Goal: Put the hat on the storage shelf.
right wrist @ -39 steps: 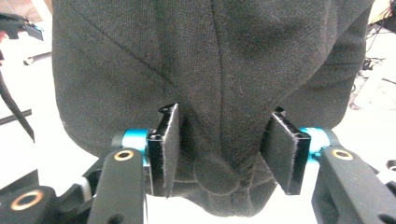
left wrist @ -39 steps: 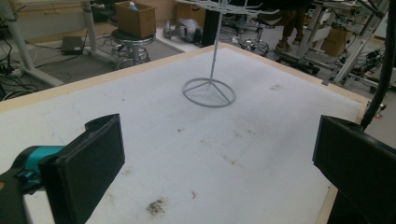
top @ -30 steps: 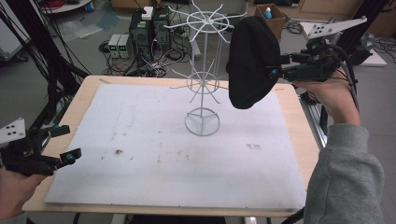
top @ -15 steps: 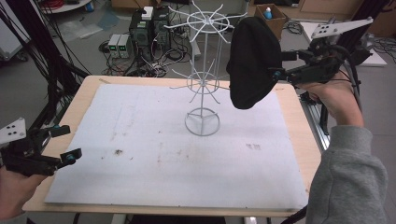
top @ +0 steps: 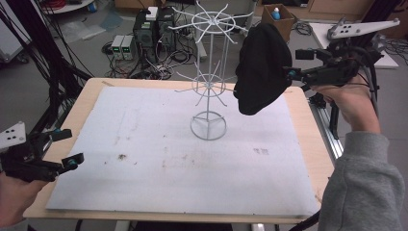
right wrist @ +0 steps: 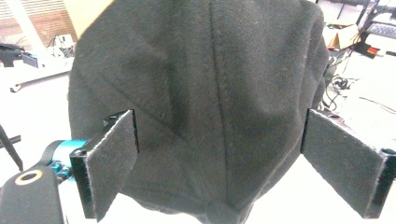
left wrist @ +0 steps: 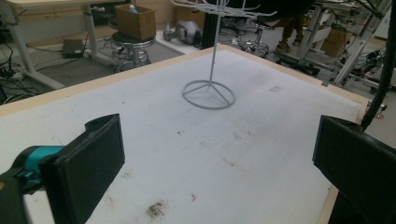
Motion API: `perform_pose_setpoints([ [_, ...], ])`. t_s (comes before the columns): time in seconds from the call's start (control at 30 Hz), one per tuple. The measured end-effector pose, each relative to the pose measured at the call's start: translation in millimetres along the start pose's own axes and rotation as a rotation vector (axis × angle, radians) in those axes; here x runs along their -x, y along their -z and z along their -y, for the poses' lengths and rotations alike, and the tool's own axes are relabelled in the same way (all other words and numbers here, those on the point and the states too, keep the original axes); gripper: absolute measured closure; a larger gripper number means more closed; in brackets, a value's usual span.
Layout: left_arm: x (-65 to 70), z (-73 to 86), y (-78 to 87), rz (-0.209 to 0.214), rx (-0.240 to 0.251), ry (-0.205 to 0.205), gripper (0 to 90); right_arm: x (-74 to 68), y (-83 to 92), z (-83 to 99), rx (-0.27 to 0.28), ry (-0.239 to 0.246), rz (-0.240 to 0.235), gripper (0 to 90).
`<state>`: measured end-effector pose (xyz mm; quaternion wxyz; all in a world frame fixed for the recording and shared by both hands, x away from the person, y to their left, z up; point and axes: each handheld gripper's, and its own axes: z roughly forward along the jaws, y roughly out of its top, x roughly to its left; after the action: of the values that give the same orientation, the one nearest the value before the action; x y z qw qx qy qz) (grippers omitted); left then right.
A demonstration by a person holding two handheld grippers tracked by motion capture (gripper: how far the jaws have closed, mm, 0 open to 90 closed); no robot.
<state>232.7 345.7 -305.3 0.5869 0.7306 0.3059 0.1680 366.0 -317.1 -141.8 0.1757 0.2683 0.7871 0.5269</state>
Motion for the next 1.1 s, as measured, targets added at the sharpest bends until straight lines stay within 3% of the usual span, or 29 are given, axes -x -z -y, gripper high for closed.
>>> perform_pose_setpoints([
  [0.43,4.9,-1.7,-4.0,0.017,-0.007,-0.013,2.5,-17.5,17.2,13.6,0.012,0.024,-0.011,10.6],
  [0.7,9.5,-3.8,-5.5,0.028,-0.006,-0.025,2.5,-34.0,25.1,38.3,0.045,0.025,-0.005,10.6],
  [0.87,11.7,-4.8,-6.6,0.033,-0.008,-0.029,2.5,-42.4,27.6,56.2,0.069,0.022,0.025,10.6],
  [1.1,15.2,-6.3,-9.4,0.039,-0.011,-0.040,2.5,-55.1,22.7,83.2,0.110,0.017,0.030,10.6],
])
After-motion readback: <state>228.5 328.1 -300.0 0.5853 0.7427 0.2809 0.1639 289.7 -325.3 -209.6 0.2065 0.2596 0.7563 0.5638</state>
